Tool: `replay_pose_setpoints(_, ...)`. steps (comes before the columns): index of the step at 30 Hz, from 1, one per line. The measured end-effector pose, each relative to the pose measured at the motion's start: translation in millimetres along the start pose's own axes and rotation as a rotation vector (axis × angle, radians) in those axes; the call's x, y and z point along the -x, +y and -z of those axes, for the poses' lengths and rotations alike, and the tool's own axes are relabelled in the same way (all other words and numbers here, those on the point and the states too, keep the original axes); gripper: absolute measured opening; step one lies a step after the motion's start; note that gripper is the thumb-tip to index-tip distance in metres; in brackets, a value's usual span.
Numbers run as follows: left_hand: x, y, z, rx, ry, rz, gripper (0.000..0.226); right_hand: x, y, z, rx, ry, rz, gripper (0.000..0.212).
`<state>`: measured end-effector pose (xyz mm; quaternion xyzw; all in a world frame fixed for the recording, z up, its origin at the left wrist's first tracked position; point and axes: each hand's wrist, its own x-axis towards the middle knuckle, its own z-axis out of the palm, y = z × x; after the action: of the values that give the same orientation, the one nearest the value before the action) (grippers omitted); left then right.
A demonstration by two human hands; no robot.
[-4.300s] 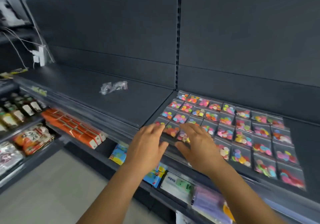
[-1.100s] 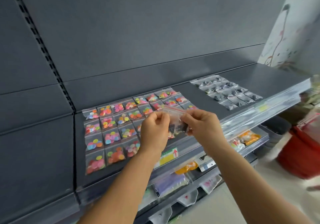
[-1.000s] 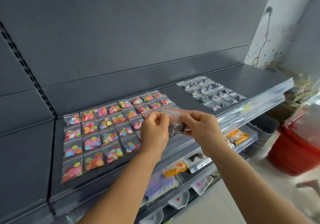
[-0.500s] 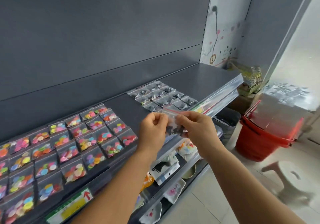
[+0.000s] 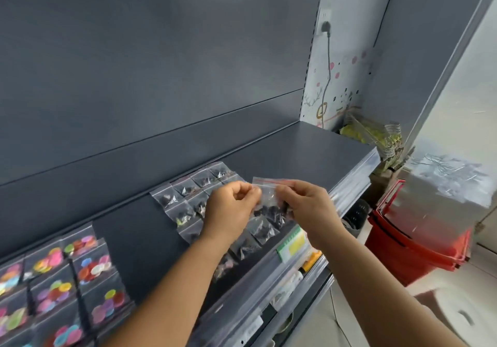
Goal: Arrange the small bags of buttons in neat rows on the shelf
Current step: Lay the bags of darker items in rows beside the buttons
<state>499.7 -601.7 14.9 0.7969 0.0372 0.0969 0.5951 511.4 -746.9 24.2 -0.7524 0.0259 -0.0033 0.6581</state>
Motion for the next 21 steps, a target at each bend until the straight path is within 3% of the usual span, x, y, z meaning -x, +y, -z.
replay_pose_setpoints(7, -61, -10, -2, -0.019, 0.141, 0.084, 0.016, -76, -2, -5, 0.072, -0.037, 0.048, 0.032)
replay_pose_setpoints(14, -125, -25, -9, -0.103, 0.320, 0.178, 0.015, -173, 6, -17, 0.173, -0.077, 0.072, 0.018)
replay_pose_setpoints(21, -185, -38, -33, -0.259, 0.466, 0.276, 0.007, -254, 22, -31, 0.322, -0.252, 0.074, 0.020)
